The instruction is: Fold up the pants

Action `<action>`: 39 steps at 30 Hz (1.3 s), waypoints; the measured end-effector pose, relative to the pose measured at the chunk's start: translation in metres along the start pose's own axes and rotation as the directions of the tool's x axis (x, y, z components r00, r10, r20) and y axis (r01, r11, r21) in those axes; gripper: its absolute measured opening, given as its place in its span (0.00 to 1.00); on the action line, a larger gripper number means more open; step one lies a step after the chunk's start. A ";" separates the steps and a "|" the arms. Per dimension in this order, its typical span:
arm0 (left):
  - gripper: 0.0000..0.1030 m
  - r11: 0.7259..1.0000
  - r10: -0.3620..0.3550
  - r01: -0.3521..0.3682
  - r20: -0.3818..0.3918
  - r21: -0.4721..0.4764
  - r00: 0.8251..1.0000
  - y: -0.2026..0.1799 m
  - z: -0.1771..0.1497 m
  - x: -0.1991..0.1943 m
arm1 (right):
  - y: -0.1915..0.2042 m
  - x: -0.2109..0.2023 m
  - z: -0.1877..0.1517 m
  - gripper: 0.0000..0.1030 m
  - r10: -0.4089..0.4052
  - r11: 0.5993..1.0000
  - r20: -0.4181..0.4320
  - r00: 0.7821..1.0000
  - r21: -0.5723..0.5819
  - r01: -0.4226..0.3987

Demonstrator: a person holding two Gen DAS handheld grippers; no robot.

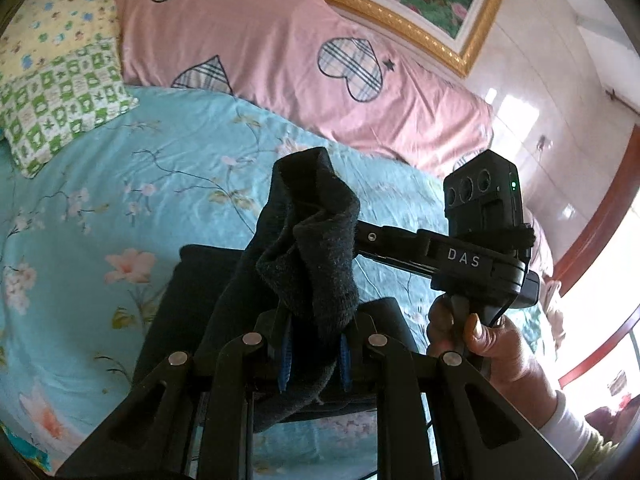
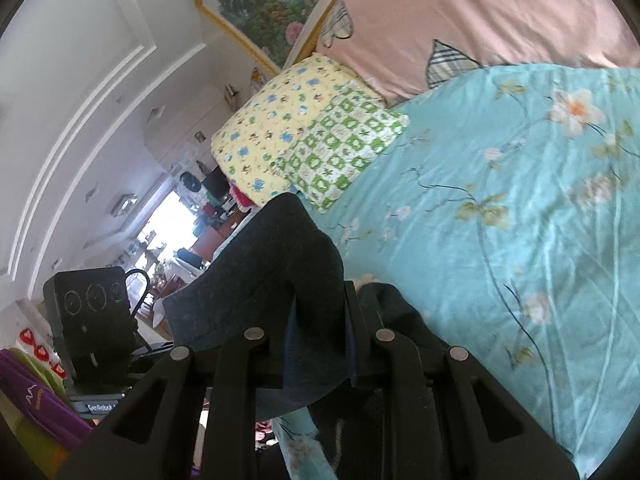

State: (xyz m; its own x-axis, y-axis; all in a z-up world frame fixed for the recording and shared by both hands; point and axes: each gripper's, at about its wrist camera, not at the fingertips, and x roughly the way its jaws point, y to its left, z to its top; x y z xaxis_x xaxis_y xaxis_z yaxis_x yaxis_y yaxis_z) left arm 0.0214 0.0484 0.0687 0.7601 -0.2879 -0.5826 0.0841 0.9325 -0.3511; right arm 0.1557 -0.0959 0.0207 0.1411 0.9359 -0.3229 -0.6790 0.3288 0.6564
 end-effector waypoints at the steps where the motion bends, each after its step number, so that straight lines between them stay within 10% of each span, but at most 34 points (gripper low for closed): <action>1: 0.17 1.000 0.001 -0.001 -0.007 0.010 1.000 -0.004 -0.002 0.005 | -0.004 -0.004 -0.003 0.22 -0.004 1.000 0.005 1.000 0.010 0.004; 21: 0.18 0.984 -0.013 0.024 -0.068 0.175 0.998 -0.059 -0.026 0.049 | -0.043 -0.057 -0.037 0.22 -0.078 0.994 0.059 0.995 0.085 0.072; 26: 0.32 0.971 -0.043 0.064 -0.095 0.232 0.995 -0.071 -0.037 0.059 | -0.052 -0.066 -0.052 0.24 -0.130 0.984 0.047 0.990 0.130 0.123; 35: 0.62 0.938 -0.153 0.183 -0.124 0.294 0.980 -0.082 -0.055 0.055 | -0.047 -0.111 -0.077 0.61 -0.402 0.902 0.098 0.911 0.217 0.374; 39: 0.64 0.934 -0.190 0.220 -0.131 0.282 0.973 -0.076 -0.059 0.045 | -0.039 -0.130 -0.087 0.63 -0.457 0.869 0.129 0.880 0.275 0.411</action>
State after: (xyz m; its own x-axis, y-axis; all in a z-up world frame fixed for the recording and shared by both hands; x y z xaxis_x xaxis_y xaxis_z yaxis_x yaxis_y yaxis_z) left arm 0.0107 -0.0484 0.0259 0.6395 -0.4857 -0.5960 0.4278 0.8689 -0.2490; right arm 0.1009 -0.2418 -0.0226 0.5271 0.6899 -0.4962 -0.3340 0.7050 0.6256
